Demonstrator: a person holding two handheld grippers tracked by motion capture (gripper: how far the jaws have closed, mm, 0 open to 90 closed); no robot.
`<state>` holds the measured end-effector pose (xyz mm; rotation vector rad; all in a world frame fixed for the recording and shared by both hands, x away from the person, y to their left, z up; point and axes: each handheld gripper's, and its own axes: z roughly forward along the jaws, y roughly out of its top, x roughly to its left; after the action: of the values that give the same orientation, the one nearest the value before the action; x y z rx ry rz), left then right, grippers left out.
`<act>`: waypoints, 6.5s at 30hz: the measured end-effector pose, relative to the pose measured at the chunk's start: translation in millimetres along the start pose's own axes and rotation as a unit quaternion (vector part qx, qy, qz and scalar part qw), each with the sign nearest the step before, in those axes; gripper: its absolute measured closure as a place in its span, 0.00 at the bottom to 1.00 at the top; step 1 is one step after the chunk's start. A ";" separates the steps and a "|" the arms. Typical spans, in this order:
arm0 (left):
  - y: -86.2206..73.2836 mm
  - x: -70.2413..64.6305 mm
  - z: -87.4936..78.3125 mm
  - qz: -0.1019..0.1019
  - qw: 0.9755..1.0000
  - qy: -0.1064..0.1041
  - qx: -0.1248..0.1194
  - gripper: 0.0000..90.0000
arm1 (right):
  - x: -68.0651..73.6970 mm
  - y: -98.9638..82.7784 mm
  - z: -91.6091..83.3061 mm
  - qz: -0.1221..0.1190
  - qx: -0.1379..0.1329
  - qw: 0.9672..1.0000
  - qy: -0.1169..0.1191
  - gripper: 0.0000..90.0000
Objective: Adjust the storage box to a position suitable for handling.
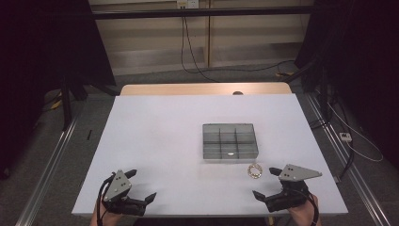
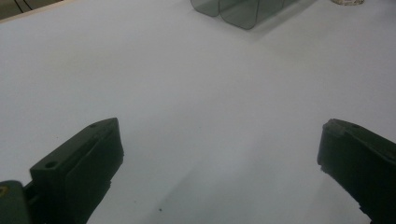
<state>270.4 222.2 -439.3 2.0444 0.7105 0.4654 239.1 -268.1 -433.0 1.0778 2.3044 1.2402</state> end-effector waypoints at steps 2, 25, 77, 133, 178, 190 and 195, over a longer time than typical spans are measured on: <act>-0.2 -0.7 0.4 -0.004 1.000 0.001 -0.003 0.00 | 0.4 0.2 0.4 0.001 0.001 1.000 0.001 0.00; 0.1 -2.2 4.5 0.009 1.000 0.002 0.012 0.00 | -7.6 10.3 12.3 0.013 0.009 1.000 -0.005 0.00; -1.5 -2.6 7.6 0.008 1.000 -0.001 0.022 0.00 | -85.3 62.2 45.7 0.106 -0.016 0.990 -0.096 1.00; -1.3 -0.1 4.9 0.001 1.000 0.005 0.016 0.00 | -87.1 63.1 82.6 0.127 0.056 0.986 -0.090 1.00; -1.8 -1.1 7.0 0.002 1.000 -0.001 0.018 0.00 | -64.5 80.0 122.3 0.092 0.086 0.990 -0.065 1.00; -2.0 -1.6 7.4 -0.001 1.000 0.000 0.015 0.00 | -61.9 83.1 128.8 0.088 0.088 0.990 -0.069 1.00; -2.0 -1.8 6.9 0.000 1.000 0.001 0.014 0.00 | -61.8 83.1 128.8 0.087 0.087 0.990 -0.070 1.00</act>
<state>272.4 217.6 -444.7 2.0707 0.7223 0.4595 393.7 -210.7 -444.4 1.4059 2.2824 0.9998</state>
